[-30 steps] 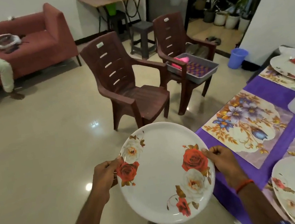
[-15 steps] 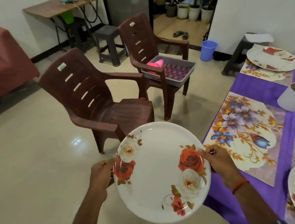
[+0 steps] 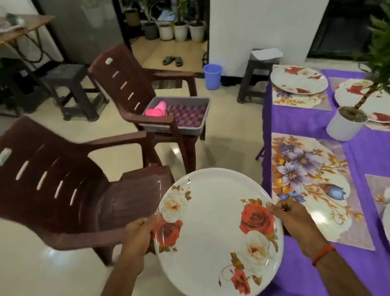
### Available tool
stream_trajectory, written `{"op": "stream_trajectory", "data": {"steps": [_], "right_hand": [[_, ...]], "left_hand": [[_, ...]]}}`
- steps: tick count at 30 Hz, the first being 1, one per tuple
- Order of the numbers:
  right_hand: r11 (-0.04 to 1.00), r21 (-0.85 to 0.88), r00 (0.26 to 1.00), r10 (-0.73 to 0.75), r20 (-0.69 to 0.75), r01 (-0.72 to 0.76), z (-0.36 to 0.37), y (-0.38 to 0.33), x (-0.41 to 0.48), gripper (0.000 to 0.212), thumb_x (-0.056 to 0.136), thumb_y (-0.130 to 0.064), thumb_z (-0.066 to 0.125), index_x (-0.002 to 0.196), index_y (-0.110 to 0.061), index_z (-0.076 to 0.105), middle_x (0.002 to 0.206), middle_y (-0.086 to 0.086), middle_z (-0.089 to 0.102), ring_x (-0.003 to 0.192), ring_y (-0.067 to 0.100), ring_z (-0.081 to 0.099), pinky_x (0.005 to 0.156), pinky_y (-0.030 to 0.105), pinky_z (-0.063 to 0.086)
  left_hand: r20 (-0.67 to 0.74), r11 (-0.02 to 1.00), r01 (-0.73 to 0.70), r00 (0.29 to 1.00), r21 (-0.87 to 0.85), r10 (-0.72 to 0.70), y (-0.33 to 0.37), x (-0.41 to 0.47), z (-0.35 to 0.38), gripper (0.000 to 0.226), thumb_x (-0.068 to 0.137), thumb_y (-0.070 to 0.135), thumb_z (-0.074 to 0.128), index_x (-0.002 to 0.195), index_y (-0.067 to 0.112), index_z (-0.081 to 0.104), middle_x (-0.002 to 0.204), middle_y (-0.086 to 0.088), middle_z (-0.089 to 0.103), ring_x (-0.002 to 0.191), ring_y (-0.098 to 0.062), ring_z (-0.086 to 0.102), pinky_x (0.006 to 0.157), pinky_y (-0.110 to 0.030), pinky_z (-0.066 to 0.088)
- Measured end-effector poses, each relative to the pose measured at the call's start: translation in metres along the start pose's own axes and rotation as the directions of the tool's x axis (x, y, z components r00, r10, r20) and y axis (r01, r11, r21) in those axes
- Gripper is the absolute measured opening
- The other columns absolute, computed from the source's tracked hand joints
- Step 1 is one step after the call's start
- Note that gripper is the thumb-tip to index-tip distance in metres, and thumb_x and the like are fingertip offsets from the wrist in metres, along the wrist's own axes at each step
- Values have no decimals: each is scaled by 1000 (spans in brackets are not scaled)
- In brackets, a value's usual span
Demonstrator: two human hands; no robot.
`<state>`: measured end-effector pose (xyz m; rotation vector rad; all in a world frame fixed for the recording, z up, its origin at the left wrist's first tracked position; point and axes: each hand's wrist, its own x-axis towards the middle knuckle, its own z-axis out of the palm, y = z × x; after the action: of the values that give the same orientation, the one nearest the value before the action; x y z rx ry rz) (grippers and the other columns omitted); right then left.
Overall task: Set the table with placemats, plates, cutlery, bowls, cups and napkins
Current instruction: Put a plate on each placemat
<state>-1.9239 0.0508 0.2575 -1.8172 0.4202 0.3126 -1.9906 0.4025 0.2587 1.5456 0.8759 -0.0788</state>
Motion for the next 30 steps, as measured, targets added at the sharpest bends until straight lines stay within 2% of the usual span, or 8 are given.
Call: {"op": "stream_trajectory", "data": {"steps": [5, 7, 10, 13, 18, 20, 25, 30], "right_hand": [[998, 58, 990, 22, -136, -14, 13, -11, -1, 39, 94, -28, 70, 92, 10, 64, 86, 29, 69, 71, 31, 65, 76, 55, 59], [996, 86, 979, 29, -203, -11, 17, -15, -3, 38, 93, -27, 71, 90, 11, 64, 84, 29, 69, 69, 28, 63, 70, 47, 58], [994, 109, 958, 49, -284, -18, 17, -18, -5, 30, 91, -24, 74, 81, 3, 66, 72, 21, 69, 65, 24, 63, 62, 35, 54], [991, 131, 935, 57, -349, -12, 11, -21, -7, 23, 90, -23, 75, 79, -4, 67, 65, 6, 71, 63, 21, 66, 55, 30, 54], [986, 160, 905, 112, -411, -49, -3, -19, 4, 26, 90, -25, 75, 79, -3, 68, 75, 16, 74, 68, 26, 69, 68, 44, 60], [982, 178, 887, 139, -441, -66, -12, -16, 13, 26, 89, -26, 76, 80, -3, 68, 76, 17, 74, 68, 28, 68, 69, 46, 60], [971, 206, 845, 207, -493, -117, -31, -5, 42, 30, 88, -30, 77, 84, -3, 66, 78, 16, 73, 67, 25, 66, 65, 40, 59], [970, 181, 792, 237, -563, -162, -45, 0, 68, 28, 86, -33, 78, 81, -11, 61, 75, 5, 68, 69, 20, 64, 61, 27, 50]], "left_hand": [[127, 994, -68, 990, 83, 57, 37, 50, 2, 35, 94, 35, 72, 80, 2, 74, 77, -16, 76, 78, -35, 73, 74, -45, 58], [160, 993, -70, 986, 93, 55, 49, 65, 11, 34, 93, 32, 72, 85, -1, 73, 82, -17, 76, 82, -35, 73, 74, -42, 58], [224, 995, -60, 974, 74, 42, 64, 84, 31, 28, 92, 29, 74, 89, 1, 73, 85, -15, 76, 84, -34, 73, 79, -44, 60], [289, 988, -82, 956, 132, 40, 78, 98, 52, 26, 94, 28, 73, 93, 3, 73, 88, -14, 75, 83, -29, 71, 67, -34, 54], [368, 976, -100, 929, 191, 23, 97, 126, 96, 20, 94, 26, 73, 93, 6, 71, 89, -11, 72, 86, -28, 69, 77, -39, 57], [376, 968, -120, 926, 219, 30, 102, 138, 119, 20, 92, 23, 75, 90, 4, 70, 86, -12, 71, 86, -30, 69, 74, -36, 56], [446, 937, -175, 895, 303, 23, 125, 155, 172, 31, 92, 35, 75, 90, 4, 71, 87, -14, 74, 86, -33, 71, 83, -45, 58], [505, 895, -254, 862, 366, 38, 151, 171, 224, 32, 95, 37, 70, 88, 6, 72, 86, -13, 74, 83, -27, 70, 76, -38, 56]]}}
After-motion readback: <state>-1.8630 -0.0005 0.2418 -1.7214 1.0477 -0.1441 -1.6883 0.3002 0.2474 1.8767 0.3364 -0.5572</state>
